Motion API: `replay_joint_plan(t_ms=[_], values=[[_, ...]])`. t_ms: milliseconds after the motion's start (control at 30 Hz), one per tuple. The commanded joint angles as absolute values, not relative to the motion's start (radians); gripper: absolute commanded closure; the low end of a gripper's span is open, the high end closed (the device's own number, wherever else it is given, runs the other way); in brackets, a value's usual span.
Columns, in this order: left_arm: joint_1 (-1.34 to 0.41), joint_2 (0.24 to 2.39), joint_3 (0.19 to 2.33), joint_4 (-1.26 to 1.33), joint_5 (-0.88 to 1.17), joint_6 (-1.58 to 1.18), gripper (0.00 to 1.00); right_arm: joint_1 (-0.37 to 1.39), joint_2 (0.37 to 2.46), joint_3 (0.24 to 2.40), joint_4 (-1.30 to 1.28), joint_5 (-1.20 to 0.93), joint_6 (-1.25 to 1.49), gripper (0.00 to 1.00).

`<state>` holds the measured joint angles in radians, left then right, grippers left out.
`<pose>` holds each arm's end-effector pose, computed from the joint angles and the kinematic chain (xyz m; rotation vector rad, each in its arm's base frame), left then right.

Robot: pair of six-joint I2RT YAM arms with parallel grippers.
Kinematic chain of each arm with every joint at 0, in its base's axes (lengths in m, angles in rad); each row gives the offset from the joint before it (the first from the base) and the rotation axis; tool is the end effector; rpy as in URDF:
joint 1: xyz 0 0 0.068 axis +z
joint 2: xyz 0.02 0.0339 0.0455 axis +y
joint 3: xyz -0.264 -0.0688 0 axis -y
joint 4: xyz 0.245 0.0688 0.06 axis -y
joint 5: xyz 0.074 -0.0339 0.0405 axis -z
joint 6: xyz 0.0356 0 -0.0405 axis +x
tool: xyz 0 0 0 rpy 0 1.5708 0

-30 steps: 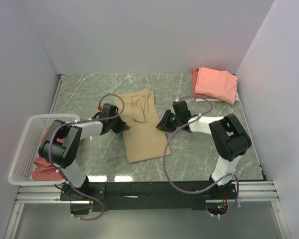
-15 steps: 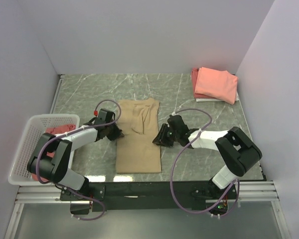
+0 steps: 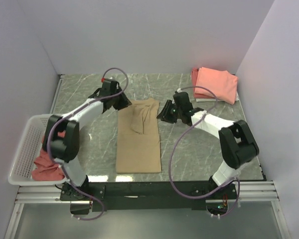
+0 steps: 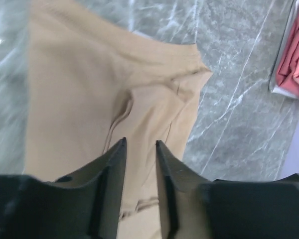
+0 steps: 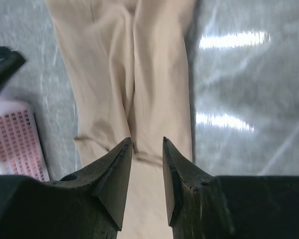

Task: Fold and stack the t-shirts
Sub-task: Fold the tshirt

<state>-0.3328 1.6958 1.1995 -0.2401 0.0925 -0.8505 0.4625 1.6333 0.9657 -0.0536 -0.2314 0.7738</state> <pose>0.3562 -0.1266 0.2380 -0.5689 2.3417 -0.6881 0.3075 0.1624 0.2007 0.2511 2.4261 0.8692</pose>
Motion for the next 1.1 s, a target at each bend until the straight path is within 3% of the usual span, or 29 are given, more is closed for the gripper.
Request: replay_joint_plan(t_ms=[0, 133, 400, 800, 1067], values=[[-0.336, 1.848, 1.331, -0.245, 0.196, -0.746, 0.63, 0.442, 1.713, 1.069, -0.089, -0.252, 0.709, 0.62], [-0.344, 1.969, 1.446, -0.302, 0.216, -0.715, 0.55, 0.422, 1.787, 1.199, -0.129, -0.239, 0.675, 0.62], [-0.362, 2.049, 1.519, -0.344, 0.155, -0.678, 0.51, 0.403, 1.888, 1.316, -0.16, -0.255, 0.644, 0.62], [-0.373, 2.118, 1.595, -0.367, 0.166, -0.669, 0.65, 0.403, 1.944, 1.365, -0.164, -0.265, 0.647, 0.62], [-0.374, 2.093, 1.585, -0.348, 0.164, -0.678, 0.81, 0.403, 1.983, 1.404, -0.176, -0.262, 0.649, 0.62]])
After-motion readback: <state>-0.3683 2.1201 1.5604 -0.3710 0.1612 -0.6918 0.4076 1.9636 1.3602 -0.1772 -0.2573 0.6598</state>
